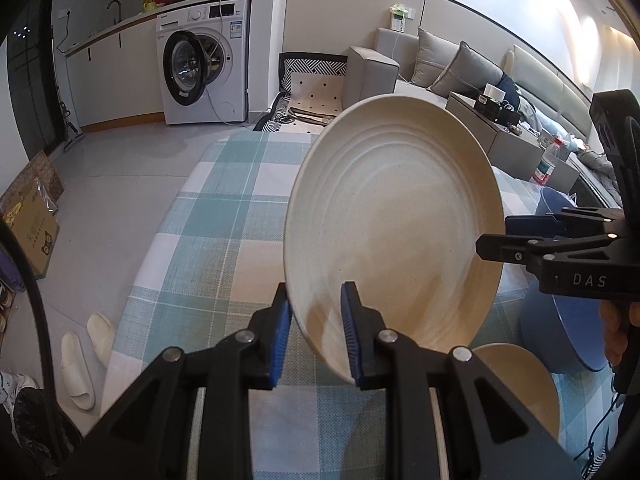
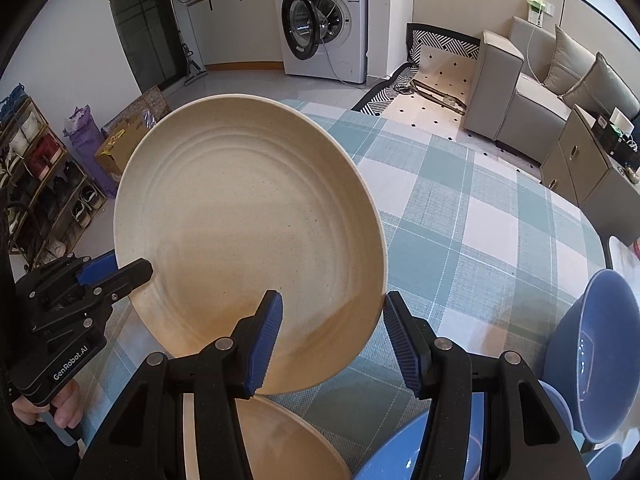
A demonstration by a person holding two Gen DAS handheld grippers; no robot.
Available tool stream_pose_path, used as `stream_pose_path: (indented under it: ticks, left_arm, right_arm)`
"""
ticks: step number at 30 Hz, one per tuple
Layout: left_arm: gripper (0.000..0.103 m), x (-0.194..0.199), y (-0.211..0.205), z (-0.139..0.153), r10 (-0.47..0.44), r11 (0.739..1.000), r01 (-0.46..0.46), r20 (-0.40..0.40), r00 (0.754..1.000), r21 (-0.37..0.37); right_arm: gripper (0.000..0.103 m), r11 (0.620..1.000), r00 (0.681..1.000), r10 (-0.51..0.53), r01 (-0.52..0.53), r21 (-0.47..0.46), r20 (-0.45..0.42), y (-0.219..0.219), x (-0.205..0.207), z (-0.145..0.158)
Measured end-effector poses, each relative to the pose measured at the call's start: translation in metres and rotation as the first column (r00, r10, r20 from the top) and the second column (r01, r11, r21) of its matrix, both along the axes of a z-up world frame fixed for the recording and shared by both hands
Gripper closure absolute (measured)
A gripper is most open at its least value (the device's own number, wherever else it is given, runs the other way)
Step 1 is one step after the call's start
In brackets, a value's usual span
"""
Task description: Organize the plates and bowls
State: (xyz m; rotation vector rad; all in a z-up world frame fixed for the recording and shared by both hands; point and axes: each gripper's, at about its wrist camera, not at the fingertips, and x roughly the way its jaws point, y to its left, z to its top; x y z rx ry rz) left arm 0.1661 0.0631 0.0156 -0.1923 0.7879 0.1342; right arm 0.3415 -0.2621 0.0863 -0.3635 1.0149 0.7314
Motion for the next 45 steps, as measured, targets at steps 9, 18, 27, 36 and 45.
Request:
stream_pose_path:
  ticks: [9, 18, 27, 36, 45]
  left_arm:
    - [0.081, -0.013, -0.005, 0.016, -0.001, 1.0, 0.0, 0.038, 0.999, 0.013]
    - [0.078, -0.026, -0.01, 0.023, -0.011, 1.0, 0.01, 0.049, 0.999, 0.011]
    - [0.078, -0.038, -0.017, 0.025, -0.03, 0.999, 0.029, 0.053, 0.998, 0.019]
    - [0.078, -0.055, -0.023, 0.023, -0.047, 0.998, 0.046, 0.053, 0.997, 0.032]
    - [0.078, -0.072, -0.026, 0.019, -0.063, 0.997, 0.061, 0.049, 0.997, 0.037]
  right_arm:
    - [0.049, 1.0, 0.999, -0.006, 0.005, 0.02, 0.033, -0.007, -0.012, 0.019]
    - [0.048, 0.999, 0.999, -0.005, 0.004, 0.04, 0.041, -0.016, -0.032, 0.029]
    - [0.048, 0.997, 0.999, -0.019, 0.015, 0.069, 0.047, -0.032, -0.05, 0.032]
    - [0.048, 0.995, 0.998, -0.023, 0.017, 0.099, 0.058, -0.046, -0.07, 0.033]
    - [0.048, 0.993, 0.997, -0.026, 0.019, 0.113, 0.067, -0.057, -0.097, 0.027]
